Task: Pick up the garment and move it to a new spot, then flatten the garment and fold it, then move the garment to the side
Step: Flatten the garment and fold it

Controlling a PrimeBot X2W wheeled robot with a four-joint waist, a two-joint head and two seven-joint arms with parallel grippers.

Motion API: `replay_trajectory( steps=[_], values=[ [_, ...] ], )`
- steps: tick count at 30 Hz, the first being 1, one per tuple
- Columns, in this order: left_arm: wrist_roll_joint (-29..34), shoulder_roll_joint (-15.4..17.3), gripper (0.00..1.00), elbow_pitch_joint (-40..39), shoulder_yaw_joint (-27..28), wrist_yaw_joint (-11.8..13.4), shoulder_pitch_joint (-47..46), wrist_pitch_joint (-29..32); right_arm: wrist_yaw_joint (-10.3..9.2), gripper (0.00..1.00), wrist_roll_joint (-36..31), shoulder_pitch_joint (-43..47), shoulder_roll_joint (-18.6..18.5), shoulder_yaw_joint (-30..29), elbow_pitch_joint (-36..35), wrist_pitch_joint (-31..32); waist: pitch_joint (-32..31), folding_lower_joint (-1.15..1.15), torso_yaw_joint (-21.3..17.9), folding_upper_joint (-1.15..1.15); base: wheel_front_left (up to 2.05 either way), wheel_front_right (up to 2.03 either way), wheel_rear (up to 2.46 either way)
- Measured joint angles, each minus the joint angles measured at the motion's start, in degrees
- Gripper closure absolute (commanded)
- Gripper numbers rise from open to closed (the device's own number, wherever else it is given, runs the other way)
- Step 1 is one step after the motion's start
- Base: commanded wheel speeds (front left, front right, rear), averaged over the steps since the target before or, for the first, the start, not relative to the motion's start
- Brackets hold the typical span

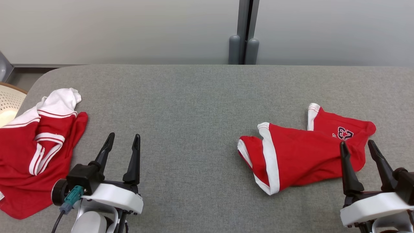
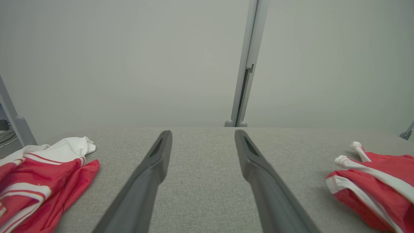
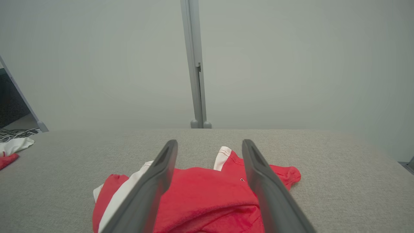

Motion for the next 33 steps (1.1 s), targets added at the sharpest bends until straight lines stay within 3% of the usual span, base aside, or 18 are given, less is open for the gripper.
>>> replay_trajectory(
  steps=[13, 23, 30, 31, 32, 33],
  values=[
    [-0.11, 0.19, 0.0, 0.05, -0.12, 0.49, -0.12, 0.0, 0.0, 0.0, 0.0, -0.25, 0.12, 0.78, 0.24, 0.64, 0.91, 0.0, 0.1, 0.0, 0.0, 0.0, 0.0],
    [-0.51, -0.25, 0.0, -0.63, -0.78, 0.47, -2.8, 0.0, 0.01, 0.0, 1.59, -8.55, -6.15, 17.37, 8.21, 12.57, 4.57, 0.0, 1.12, 0.0, 0.0, 0.0, 0.0],
    [-0.69, -0.78, 0.0, -0.4, -1.31, 0.27, -3.65, 0.0, 0.01, 0.02, 2.29, -13.84, -8.29, 22.23, 13.3, 16.22, 6.76, 0.0, 1.7, 0.0, 0.0, 0.0, 0.0],
    [-0.69, -0.81, 0.0, -0.33, -1.26, 0.27, -3.69, 0.0, 0.01, 0.56, 2.4, -14.18, -8.48, 22.43, 13.88, 16.5, 6.92, 0.0, 1.71, 0.0, 0.0, 0.0, 0.0],
    [-0.69, -0.86, 0.0, -0.34, -1.26, 0.27, -3.78, 0.0, 0.01, 0.84, 2.36, -14.4, -8.67, 22.48, 14.41, 16.61, 7.04, 0.0, 1.72, 0.0, 0.0, 0.0, 0.0],
    [-0.68, -0.86, 0.0, -0.34, -1.23, 0.27, -3.89, 0.0, 0.01, 1.0, 2.2, -14.51, -8.79, 22.39, 14.75, 16.79, 7.17, 0.0, 1.72, 0.0, 0.0, 0.0, 0.0]
  ],
)
